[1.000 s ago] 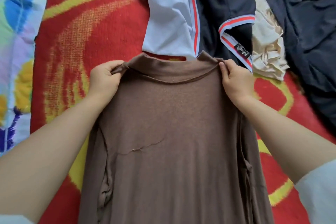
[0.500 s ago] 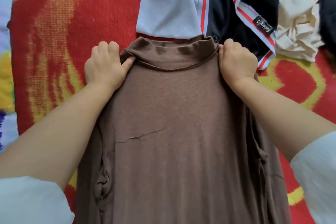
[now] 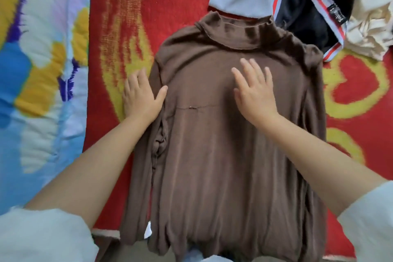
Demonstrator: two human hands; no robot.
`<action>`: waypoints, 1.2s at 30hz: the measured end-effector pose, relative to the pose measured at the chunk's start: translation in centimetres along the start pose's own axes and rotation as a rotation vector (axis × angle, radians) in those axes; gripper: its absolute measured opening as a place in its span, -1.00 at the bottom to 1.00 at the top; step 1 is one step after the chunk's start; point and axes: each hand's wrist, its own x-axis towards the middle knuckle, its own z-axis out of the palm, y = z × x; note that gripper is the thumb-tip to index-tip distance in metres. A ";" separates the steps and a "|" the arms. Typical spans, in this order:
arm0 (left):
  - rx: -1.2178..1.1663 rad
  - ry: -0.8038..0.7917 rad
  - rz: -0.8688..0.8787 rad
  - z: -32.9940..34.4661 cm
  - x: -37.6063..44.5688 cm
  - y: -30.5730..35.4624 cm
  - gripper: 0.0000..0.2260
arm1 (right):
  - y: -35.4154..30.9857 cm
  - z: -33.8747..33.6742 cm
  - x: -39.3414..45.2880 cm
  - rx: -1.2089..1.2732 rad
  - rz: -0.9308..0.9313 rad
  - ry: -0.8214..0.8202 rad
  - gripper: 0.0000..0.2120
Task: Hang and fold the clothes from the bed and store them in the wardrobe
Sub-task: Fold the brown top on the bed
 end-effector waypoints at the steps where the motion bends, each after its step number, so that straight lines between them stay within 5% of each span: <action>1: -0.013 -0.016 -0.022 0.4 -1.5 -1.4 -0.40 | -1.2 0.2 -0.6 0.006 -0.060 -0.062 -0.59; 5: -0.132 -0.113 -0.099 1.2 -8.0 -6.3 -0.53 | -5.0 1.1 -2.6 0.059 -0.192 -0.213 -0.59; 8: -0.161 -0.308 -0.159 1.4 -12.3 -9.0 -0.74 | -8.2 1.1 -4.5 0.115 -0.250 -0.242 -0.57; 12: -0.239 -0.536 -0.198 1.9 -15.6 -11.8 -0.76 | -11.4 1.7 -8.1 0.107 -0.295 -0.416 -0.48; 18: -0.393 -0.687 -0.297 1.7 -17.9 -13.8 -0.92 | -14.1 2.6 -11.2 -0.035 -0.210 -0.540 -0.40; 20: -0.530 -0.589 -0.388 0.7 -17.9 -14.9 -0.89 | -14.8 2.6 -11.4 -0.072 -0.179 -0.566 -0.38; 23: -0.744 -0.218 -0.482 -1.9 -17.7 -17.5 -0.85 | -15.5 2.6 -11.3 -0.114 -0.161 -0.593 -0.37; 31: -0.889 0.425 -0.419 -8.9 -13.4 -19.4 -0.79 | -16.3 1.2 -10.7 -0.118 -0.114 -0.723 -0.32; 33: -0.752 0.474 -0.410 -9.2 -11.7 -19.9 -0.73 | -16.5 0.9 -10.3 -0.098 -0.099 -0.744 -0.33; 36: -0.495 0.283 -0.403 -8.0 -11.4 -20.4 -0.54 | -16.6 0.7 -10.1 -0.076 -0.078 -0.769 -0.34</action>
